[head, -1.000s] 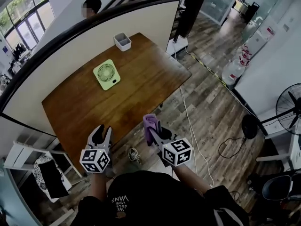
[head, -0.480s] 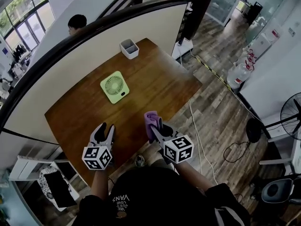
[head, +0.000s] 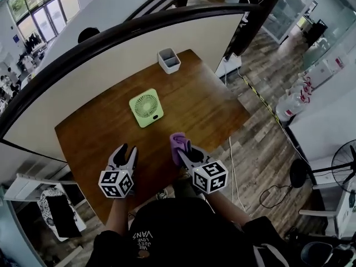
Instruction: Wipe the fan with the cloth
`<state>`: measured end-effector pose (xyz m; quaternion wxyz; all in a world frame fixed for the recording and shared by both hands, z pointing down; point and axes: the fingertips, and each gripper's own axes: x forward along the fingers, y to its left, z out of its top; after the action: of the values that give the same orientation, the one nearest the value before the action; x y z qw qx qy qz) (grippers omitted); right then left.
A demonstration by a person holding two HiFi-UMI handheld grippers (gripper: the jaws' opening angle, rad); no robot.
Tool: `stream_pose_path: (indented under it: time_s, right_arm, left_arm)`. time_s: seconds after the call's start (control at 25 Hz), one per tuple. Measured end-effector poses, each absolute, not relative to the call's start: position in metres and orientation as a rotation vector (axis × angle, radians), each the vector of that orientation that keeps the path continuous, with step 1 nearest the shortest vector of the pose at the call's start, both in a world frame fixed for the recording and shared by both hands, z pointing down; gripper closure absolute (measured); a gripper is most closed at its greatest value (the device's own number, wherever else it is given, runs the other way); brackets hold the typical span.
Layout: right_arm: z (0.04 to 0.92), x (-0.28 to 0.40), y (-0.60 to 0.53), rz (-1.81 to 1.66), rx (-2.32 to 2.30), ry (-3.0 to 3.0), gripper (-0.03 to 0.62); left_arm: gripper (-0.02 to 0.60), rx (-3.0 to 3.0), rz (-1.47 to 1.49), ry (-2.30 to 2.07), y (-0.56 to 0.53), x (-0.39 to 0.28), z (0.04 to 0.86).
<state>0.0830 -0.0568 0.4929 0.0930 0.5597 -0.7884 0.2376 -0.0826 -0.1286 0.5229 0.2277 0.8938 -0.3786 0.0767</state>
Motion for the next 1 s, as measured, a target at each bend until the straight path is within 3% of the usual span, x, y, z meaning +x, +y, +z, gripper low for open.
stream_pose_path:
  time_s: [1.0]
  right_arm:
    - [0.525, 0.083, -0.203, 0.640, 1.147, -2.482, 0.510]
  left_arm:
    - [0.428, 2.294, 0.352, -1.240, -0.212, -0.049, 0.593]
